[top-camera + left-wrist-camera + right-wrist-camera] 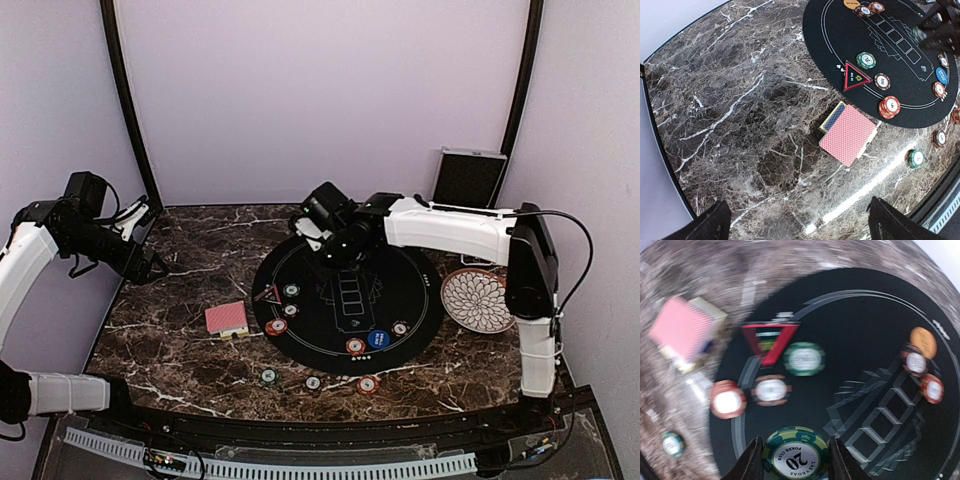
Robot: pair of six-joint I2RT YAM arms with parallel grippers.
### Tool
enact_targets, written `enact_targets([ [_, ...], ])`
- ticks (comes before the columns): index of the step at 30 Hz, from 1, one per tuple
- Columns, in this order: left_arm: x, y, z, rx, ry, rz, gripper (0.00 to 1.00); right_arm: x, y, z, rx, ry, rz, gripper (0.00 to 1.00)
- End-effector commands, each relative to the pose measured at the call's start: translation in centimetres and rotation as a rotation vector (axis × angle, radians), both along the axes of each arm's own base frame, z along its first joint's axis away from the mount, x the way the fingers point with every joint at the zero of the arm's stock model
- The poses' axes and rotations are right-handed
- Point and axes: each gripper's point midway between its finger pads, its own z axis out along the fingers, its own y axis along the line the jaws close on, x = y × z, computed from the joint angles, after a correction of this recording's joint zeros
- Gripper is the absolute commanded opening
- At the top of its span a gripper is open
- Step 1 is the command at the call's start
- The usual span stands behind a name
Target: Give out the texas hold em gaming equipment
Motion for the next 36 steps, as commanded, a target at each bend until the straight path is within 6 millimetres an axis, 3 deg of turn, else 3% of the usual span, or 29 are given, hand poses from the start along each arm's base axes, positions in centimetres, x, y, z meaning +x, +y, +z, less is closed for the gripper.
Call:
enact_targets([
  [1,-0.1,-0.1,0.4,0.006,-0.006,-0.014,0.99,6.5,-5.7,0.2,-0.009,-0.036,-0.211,0.13],
  [8,0.0,-0.1,-0.1,0.007,0.010,-0.016,0.99,13.9,-12.7,-2.2,-0.010,-0.028,-0.438,0.13],
  [14,0.2,-0.1,-0.7,0.008,0.023,-0.018,0.99,17.6,-16.3,-4.8,-0.033,-0.002,-0.528,0.13],
  [23,0.3,-0.3,-1.3,-0.003,0.044,-0.024,0.99,19.1,-17.0,-8.6,-0.054,0.045,-0.545,0.12],
  [33,0.3,-0.7,-2.6,-0.019,0.071,-0.043,0.99,19.8,-16.5,-9.8,-0.035,0.064,-0.537,0.13],
  [36,0.3,-0.9,-3.0,-0.035,0.087,-0.048,0.99,19.7,-16.3,-10.3,-0.029,0.081,-0.530,0.17],
])
